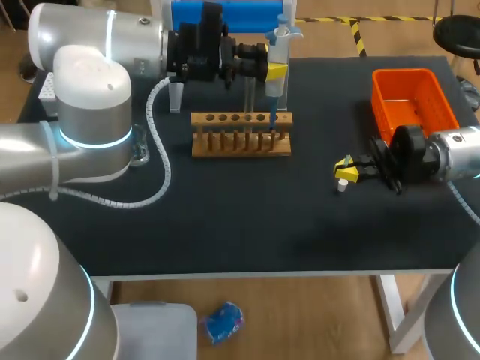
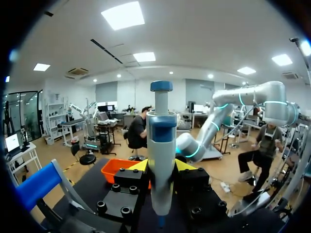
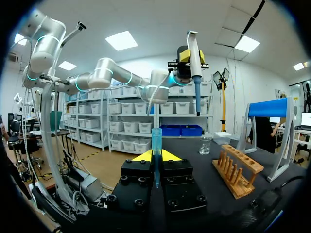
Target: Invert the test tube, pick up the pipette, mount the tip to pipette, aspirate from beaker and dispense into the tube, eject the tip, return the pipette, and cap with the stopper.
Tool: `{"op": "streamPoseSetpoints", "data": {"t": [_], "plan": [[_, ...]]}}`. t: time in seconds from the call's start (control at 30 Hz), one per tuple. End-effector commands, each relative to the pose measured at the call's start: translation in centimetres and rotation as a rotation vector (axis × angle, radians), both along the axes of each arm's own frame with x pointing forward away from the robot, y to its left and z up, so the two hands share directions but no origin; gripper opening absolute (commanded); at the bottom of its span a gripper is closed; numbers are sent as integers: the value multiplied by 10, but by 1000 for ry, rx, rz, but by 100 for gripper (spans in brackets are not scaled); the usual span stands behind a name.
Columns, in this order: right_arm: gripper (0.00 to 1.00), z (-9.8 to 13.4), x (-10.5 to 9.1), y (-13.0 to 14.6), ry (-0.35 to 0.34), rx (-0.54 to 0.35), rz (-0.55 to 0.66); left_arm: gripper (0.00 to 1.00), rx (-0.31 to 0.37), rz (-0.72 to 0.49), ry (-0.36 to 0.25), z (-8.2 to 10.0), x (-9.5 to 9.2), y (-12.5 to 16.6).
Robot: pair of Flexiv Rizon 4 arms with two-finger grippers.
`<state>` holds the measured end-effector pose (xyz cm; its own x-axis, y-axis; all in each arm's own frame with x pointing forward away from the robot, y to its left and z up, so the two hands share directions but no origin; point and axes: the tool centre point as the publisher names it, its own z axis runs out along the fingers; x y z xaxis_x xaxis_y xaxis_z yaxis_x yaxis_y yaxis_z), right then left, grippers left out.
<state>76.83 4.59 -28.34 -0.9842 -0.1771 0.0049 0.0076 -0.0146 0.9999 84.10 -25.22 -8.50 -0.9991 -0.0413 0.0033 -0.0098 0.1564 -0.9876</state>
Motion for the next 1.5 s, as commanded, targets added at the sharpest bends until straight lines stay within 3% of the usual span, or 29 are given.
{"op": "streamPoseSetpoints", "data": {"t": [0.03,0.3,0.97,1.5], "plan": [[0,-3,4,4,-15,-28,-18,0,-1,-2,0,0,1,0],[0,-6,23,28,-55,-79,-86,0,-1,-2,0,0,1,0],[0,-10,54,108,-71,-60,-98,0,-1,-2,0,0,1,0],[0,-9,54,110,-69,-56,-95,0,-1,-2,0,0,1,0]]}}
